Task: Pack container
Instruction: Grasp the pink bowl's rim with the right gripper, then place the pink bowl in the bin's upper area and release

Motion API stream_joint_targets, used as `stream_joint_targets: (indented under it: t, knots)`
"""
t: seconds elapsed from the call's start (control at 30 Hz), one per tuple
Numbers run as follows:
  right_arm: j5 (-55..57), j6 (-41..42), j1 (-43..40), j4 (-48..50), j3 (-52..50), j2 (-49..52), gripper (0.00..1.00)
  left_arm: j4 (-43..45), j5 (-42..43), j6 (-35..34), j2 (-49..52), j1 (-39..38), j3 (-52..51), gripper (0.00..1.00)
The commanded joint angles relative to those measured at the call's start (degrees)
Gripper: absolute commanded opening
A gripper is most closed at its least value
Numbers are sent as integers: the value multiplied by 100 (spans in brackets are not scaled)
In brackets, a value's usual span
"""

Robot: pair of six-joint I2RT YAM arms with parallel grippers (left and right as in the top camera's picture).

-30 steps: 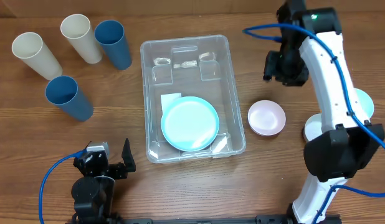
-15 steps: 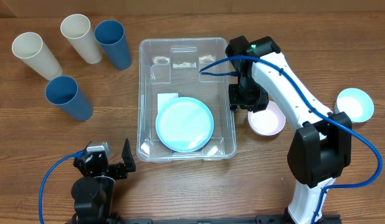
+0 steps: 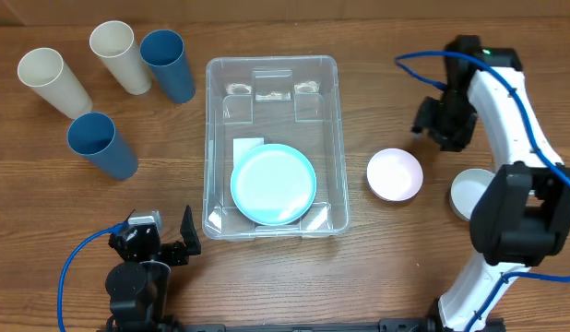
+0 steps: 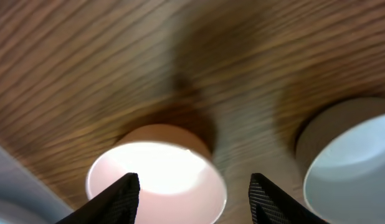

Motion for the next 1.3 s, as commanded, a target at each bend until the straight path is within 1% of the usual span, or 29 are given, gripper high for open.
stream_joint_targets:
  t: [0.0, 0.13, 0.2, 0.23, 0.3, 0.37, 0.5, 0.57, 0.63, 0.8, 0.87, 0.93, 1.0, 1.1, 1.17, 1.27]
  knots:
    - [-197, -105, -186, 234, -629, -59, 58, 22, -22, 129, -50, -39, -24, 100]
    - [-273, -107, -186, 496, -1108, -59, 57, 22, -22, 129, -50, -39, -24, 100]
    - [-339, -111, -186, 647, -1346, -59, 56, 22, -22, 129, -50, -39, -24, 100]
    - [-380, -133, -186, 715, -1434, -59, 54, 22, -22, 129, -50, -39, -24, 100]
    - [-481, -173, -184, 885, -1593, -59, 40, 20, -22, 129, -50, -39, -24, 100]
    - [-498, -170, -184, 1099, -1832, -59, 31, 22, -22, 129, -50, -39, -24, 100]
    - [-501, -166, -186, 1320, -1906, -63, 4, 22, -22, 129, -50, -39, -24, 100]
    - [-501, -166, -186, 1388, -1790, -63, 4, 22, -22, 129, -50, -39, -24, 100]
    - [-498, -170, -186, 1224, -1458, -63, 4, 22, -22, 129, -50, -39, -24, 100]
    - [-498, -343, -177, -26, 737, -70, 4, 22, -22, 129, -50, -39, -24, 100]
    - [-529, -549, -50, -656, 1991, -96, 4, 22, -22, 129, -50, -39, -24, 100]
    - [-520, -828, 402, -1172, 3143, -96, 4, 22, -22, 129, -50, -39, -24, 100]
    - [-485, -977, 938, -1296, 3641, -96, 4, 22, -22, 129, -50, -39, -24, 100]
    - [232, -938, 2083, -1152, 3766, -48, 4, 22, -22, 129, -50, -39, -24, 100]
    - [911, -704, 2702, -1001, 3740, 52, 4, 22, -22, 129, -50, -39, -24, 100]
    - [1224, -570, 3069, -813, 3735, 330, 4, 22, -22, 129, -50, -39, -24, 100]
